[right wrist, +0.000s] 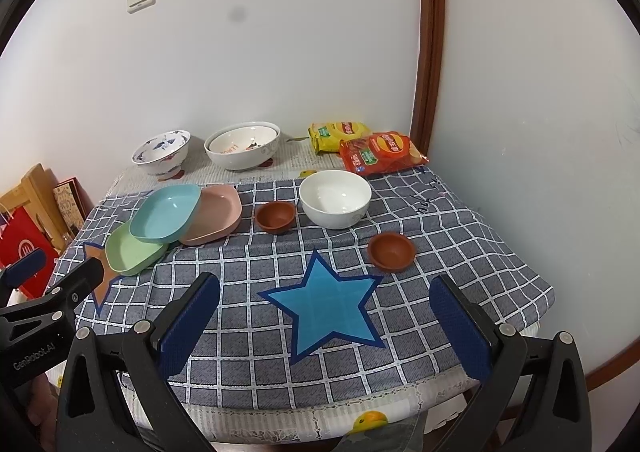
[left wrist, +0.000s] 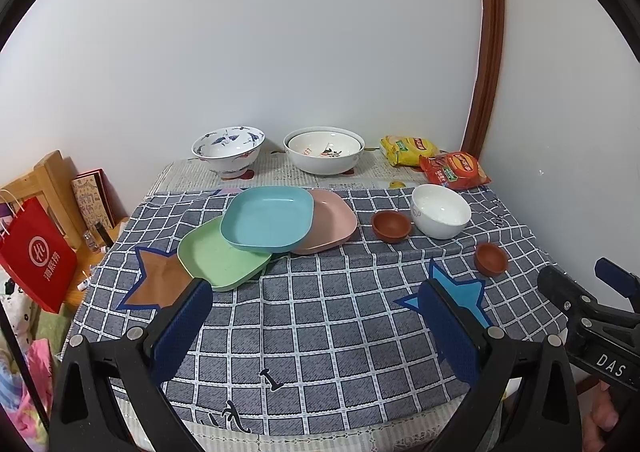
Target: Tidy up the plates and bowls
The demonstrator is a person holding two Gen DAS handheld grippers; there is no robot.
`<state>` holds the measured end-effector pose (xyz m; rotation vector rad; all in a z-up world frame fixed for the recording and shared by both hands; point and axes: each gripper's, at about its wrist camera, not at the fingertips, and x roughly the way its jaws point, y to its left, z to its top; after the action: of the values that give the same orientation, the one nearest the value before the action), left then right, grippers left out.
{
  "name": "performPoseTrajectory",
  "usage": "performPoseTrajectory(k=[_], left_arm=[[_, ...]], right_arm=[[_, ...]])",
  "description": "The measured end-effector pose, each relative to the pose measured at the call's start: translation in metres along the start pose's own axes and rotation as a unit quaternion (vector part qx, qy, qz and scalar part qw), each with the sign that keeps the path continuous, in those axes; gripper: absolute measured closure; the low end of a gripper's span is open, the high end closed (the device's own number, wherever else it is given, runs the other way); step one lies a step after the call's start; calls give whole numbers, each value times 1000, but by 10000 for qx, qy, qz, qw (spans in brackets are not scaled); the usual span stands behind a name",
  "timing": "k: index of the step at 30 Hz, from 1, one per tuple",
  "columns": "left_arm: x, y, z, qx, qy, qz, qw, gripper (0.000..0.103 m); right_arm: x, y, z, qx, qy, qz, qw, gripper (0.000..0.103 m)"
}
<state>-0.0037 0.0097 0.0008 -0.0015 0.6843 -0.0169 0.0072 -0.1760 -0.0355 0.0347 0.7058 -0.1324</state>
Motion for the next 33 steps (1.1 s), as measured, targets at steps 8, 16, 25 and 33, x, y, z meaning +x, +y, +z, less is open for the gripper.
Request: performPoseTrajectory(k=[8, 16, 25, 33], left_arm=[[0, 0, -1, -11, -23, 5, 10000, 0], [-1, 0, -1, -15, -21, 5, 10000, 0], [0, 1, -1, -15, -13, -1, 10000, 0], [2, 0, 0, 0, -21, 7, 10000, 0]], right_arm=[[-3, 1, -1, -20, -64, 14, 10000, 0], [-1, 2, -2, -44, -50, 19, 10000, 0], [-2, 3, -2, -68, -62, 24, 10000, 0], [-4, 2, 1, -66, -90, 48, 9999, 0]])
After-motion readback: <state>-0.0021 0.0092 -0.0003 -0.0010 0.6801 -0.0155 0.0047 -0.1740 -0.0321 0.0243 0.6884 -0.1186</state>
